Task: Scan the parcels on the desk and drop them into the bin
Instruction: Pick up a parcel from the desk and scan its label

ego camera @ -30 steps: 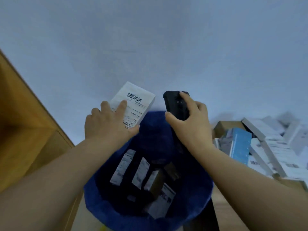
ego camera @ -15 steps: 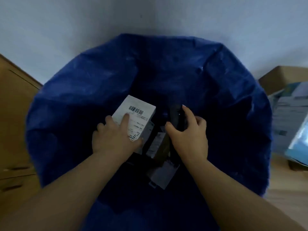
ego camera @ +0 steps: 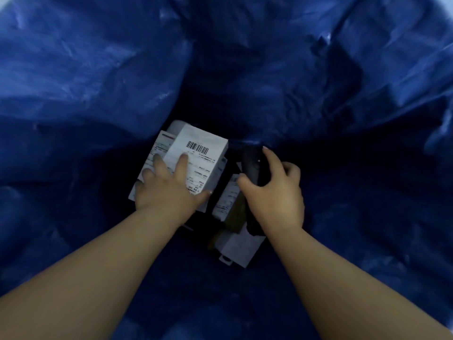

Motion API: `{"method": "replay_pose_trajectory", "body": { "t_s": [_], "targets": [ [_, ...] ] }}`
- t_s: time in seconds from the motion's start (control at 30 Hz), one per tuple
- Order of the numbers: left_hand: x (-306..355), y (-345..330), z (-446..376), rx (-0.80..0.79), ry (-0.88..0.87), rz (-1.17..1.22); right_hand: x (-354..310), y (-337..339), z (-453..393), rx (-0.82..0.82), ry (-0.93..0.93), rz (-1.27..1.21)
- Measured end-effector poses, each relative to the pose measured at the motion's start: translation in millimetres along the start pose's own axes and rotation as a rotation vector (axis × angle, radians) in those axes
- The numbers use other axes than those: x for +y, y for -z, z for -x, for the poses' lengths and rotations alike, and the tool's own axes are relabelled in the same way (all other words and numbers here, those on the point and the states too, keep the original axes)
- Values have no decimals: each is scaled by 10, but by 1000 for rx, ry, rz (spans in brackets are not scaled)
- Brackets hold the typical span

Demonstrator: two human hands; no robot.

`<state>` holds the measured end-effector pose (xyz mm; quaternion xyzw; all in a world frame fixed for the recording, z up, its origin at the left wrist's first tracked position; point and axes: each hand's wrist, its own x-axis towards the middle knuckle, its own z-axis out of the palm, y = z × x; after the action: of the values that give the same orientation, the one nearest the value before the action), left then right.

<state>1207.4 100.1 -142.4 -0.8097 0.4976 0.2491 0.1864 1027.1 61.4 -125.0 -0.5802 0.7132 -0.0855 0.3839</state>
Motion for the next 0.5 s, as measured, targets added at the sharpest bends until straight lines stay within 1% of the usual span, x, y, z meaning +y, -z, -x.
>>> {"method": "replay_pose_trajectory", "body": {
  "t_s": [0.2,0.33,0.5],
  "targets": [
    [-33,152,107,76,-47,-58,-131,61,104,25,23,23],
    [-113,322,272,202,-121,-63,-215,98,281,60,11,30],
    [-260,742,643,381,-285,-147,-446,322,651,137,35,22]
  ]
}}
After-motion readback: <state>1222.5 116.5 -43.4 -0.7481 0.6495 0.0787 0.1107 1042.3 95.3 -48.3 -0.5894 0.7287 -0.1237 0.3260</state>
